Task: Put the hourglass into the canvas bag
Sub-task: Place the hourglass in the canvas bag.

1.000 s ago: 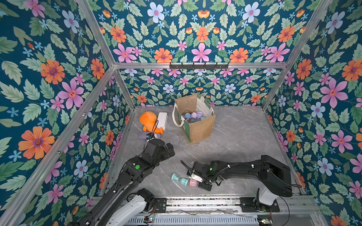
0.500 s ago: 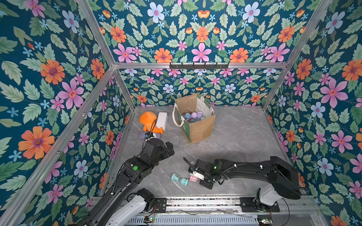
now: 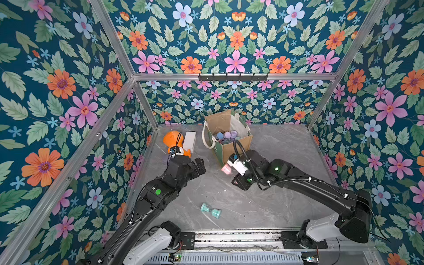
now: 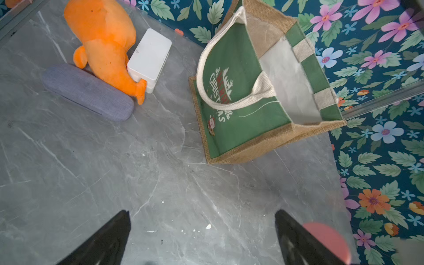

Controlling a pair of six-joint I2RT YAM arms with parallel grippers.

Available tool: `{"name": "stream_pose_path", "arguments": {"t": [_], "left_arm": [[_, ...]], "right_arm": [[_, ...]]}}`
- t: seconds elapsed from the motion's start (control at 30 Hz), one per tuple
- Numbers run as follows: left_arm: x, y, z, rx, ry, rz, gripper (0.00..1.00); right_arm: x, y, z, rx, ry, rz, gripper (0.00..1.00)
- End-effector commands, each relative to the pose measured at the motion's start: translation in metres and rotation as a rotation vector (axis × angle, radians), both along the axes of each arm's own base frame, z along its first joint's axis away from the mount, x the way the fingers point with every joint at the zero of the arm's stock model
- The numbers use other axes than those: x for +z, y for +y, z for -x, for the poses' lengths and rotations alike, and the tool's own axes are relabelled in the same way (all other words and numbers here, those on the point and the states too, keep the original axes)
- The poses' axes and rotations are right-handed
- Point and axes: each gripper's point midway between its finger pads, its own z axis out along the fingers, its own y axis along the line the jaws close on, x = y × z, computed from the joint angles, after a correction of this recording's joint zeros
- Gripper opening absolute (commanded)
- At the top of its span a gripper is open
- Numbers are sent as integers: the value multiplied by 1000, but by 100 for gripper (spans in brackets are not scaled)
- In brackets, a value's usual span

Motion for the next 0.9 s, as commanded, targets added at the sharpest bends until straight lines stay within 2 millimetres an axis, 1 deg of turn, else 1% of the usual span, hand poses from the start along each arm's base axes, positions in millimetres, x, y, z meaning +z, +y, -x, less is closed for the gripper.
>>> {"name": "stream_pose_path", "arguments": {"t": [0.0, 0.1, 0.2, 0.23, 0.37, 0.43, 0.47, 0.53, 0.57, 0.63, 0.67, 0.73, 0.87], "left_arm": [[18, -7, -14, -13, -72, -7, 100], [26, -14, -25, -27, -111, -10, 100], [29, -21, -38, -26, -136, -16, 100], [30, -24, -42, -26, -143, -15, 100], [30, -34, -58, -32, -171, -14, 100], [26, -38, -67, -28, -174, -21, 100], [24, -40, -71, -29, -174, -27, 100], [21, -42, -79, -22, -172, -33, 100], [19, -44, -81, -24, -167, -36, 100], [17, -46, -87, -23, -164, -43, 100], [15, -47, -89, -20, -163, -44, 100], [12, -44, -92, -1, -158, -52, 100], [4, -39, -95, 32, -148, -60, 100]], "right_arm": [[28, 1, -24, -73, 11, -67, 32], [50, 1, -65, -150, -36, -95, 32], [66, -2, -106, -222, -69, -127, 32], [59, 0, -123, -241, -63, -119, 32], [68, 3, -166, -283, -127, -132, 31], [68, 3, -188, -304, -134, -136, 31], [65, 3, -197, -313, -129, -133, 31], [53, 4, -218, -336, -111, -115, 31], [51, 5, -224, -343, -111, -109, 31], [41, 8, -238, -352, -106, -94, 31], [36, 9, -243, -354, -101, -90, 31], [19, 13, -251, -358, -78, -63, 31], [-12, 16, -261, -369, -41, -15, 31]]}}
